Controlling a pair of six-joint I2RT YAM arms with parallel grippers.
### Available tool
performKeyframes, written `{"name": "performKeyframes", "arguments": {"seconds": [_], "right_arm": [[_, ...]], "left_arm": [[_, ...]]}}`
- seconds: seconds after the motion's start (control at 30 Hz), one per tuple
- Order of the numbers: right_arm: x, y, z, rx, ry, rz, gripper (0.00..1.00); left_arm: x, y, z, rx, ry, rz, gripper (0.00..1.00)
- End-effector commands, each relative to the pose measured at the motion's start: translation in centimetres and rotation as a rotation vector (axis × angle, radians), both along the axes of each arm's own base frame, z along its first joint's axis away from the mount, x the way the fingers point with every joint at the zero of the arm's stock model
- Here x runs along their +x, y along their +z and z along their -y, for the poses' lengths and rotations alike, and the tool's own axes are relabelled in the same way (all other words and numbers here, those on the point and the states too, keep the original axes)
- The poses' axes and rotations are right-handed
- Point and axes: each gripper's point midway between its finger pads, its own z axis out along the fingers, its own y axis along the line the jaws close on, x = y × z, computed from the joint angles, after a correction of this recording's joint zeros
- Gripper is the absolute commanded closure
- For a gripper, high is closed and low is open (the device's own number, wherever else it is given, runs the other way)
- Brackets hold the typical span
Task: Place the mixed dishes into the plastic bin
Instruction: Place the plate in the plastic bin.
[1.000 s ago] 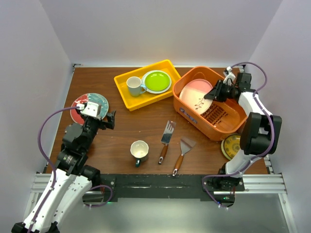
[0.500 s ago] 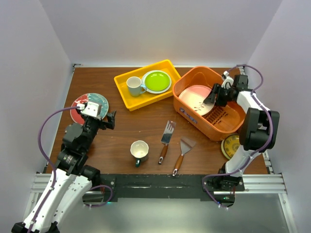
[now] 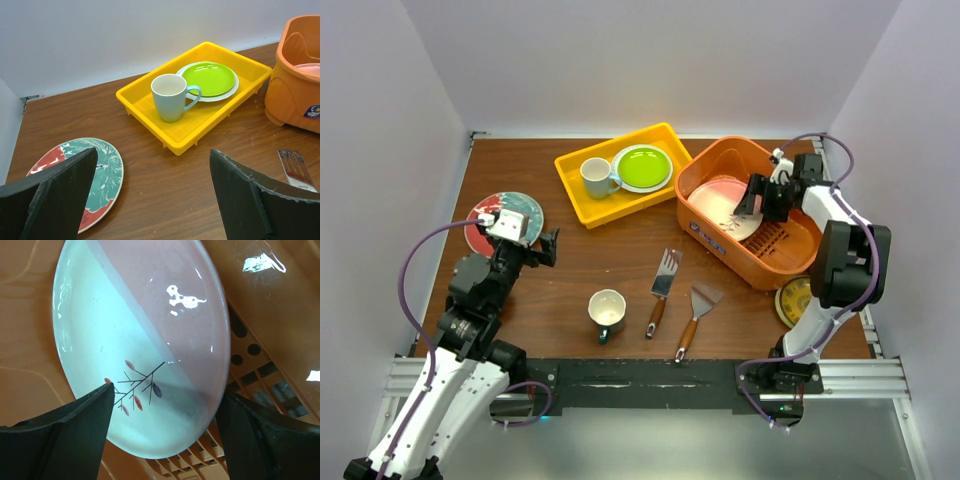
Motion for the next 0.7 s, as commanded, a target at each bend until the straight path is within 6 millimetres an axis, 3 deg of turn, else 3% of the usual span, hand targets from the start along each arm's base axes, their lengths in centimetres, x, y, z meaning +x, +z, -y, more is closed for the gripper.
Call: {"name": "performKeyframes", "arguments": {"seconds": [0.0, 0.37, 0.67], "right_arm": [[1.7, 1.2, 0.3, -0.063, 0.013, 0.057, 0.13], [1.7, 1.5, 1.0, -0.134, 0.019, 0.058, 0.02], [1.5, 3.2, 1.9, -0.219, 0.068, 0.102, 0.02]], "left_arm": [[0.2, 0.9, 0.1, -0.012, -0.007, 0.040, 0.01], [0.1, 0.9, 0.1, -0.012, -0.007, 0.041, 0.01], [0.1, 1.0, 0.2, -0.016, -0.008, 0.043, 0.00]]}}
